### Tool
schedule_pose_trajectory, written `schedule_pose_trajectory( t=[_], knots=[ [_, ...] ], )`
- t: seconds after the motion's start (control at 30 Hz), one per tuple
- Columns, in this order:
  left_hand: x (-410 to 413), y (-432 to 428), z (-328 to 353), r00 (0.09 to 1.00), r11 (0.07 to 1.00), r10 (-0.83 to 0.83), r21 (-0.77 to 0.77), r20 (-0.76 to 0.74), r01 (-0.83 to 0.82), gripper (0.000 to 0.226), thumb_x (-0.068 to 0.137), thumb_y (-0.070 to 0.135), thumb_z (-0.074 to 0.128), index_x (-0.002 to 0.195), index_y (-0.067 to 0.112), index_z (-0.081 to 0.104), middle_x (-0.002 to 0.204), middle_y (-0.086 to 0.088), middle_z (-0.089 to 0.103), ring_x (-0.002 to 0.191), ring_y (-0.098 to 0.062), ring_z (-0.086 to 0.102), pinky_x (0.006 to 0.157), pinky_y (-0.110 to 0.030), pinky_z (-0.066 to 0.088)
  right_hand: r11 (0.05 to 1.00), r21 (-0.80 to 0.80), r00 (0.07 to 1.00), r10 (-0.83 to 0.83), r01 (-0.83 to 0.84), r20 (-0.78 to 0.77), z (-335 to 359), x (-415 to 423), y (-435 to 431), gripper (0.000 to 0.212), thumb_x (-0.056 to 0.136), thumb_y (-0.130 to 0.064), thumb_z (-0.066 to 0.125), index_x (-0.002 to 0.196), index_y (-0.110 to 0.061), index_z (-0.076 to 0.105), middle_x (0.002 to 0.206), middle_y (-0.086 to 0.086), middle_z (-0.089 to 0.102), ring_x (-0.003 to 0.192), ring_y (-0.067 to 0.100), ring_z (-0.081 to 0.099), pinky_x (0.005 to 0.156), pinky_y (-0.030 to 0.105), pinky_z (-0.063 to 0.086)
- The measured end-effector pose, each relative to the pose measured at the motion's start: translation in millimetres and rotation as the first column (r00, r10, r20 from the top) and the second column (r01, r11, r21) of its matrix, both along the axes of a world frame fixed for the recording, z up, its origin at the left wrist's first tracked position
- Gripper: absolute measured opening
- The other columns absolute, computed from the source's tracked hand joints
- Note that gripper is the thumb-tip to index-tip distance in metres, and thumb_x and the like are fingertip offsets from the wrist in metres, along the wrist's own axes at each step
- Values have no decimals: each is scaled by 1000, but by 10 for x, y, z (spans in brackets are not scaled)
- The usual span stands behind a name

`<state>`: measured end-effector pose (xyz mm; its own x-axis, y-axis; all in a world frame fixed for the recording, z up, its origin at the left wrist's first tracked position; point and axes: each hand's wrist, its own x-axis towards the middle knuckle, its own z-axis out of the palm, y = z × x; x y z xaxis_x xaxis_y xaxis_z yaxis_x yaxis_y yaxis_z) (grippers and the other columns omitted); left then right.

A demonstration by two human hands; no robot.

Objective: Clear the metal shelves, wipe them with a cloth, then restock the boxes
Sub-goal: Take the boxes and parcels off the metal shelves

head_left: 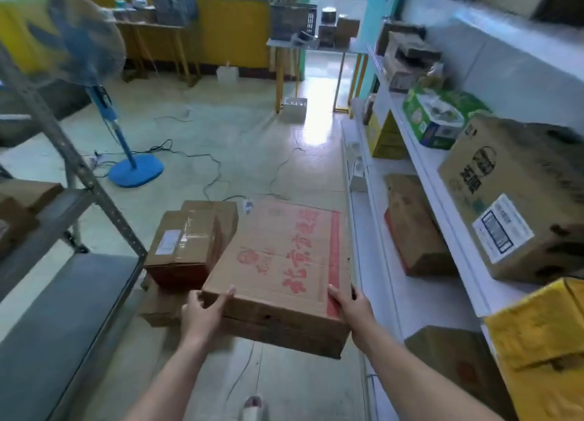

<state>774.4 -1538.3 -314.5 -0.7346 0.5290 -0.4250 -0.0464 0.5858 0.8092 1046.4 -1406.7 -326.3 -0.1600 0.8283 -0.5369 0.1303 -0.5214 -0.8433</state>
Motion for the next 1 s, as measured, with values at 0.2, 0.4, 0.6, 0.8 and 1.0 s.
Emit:
schedule_pose_trajectory(
  t=[0.2,0.4,0.6,0.8,1.0],
  knots=[
    [18,1247,-796,974,974,-148,-146,172,174,73,81,50,78,128,3,48,125,-17,59,105,-32,56,87,-39,44,971,-229,987,-25,62,160,-705,299,841,35,95,-29,71,121,-8,63,103,10,76,91,27,74,74,36,61],
    [-128,2479,-1649,933,894,-202,-332,298,300,76,80,49,80,130,2,48,127,-20,61,115,-36,59,89,-37,44,912,-389,945,7,127,326,-1673,285,1794,35,93,-34,71,119,-10,69,98,7,78,90,26,75,76,34,61],
    [-143,3679,-2907,937,879,-251,-347,243,325,47,84,43,77,112,10,58,112,-11,64,98,-26,56,82,-35,40,941,-333,926,70,62,371,-2985,256,2884,34,98,-32,65,129,-18,64,102,-8,73,98,17,71,95,39,56],
    [145,4448,-4541,946,903,-251,-302,204,305,50,87,34,77,121,9,51,115,-7,60,105,-25,55,89,-35,40,957,-290,934,101,3,343,-4548,476,3913,39,101,-25,62,139,-27,56,124,-4,68,105,12,68,96,36,56],
    [601,4670,-6067,903,842,-300,-361,307,402,62,84,35,80,128,14,41,116,-4,61,109,-25,59,97,-43,47,940,-319,871,253,-119,421,-5812,876,4425,47,101,-17,58,144,-32,51,125,-15,63,117,12,61,97,29,49]
  ],
)
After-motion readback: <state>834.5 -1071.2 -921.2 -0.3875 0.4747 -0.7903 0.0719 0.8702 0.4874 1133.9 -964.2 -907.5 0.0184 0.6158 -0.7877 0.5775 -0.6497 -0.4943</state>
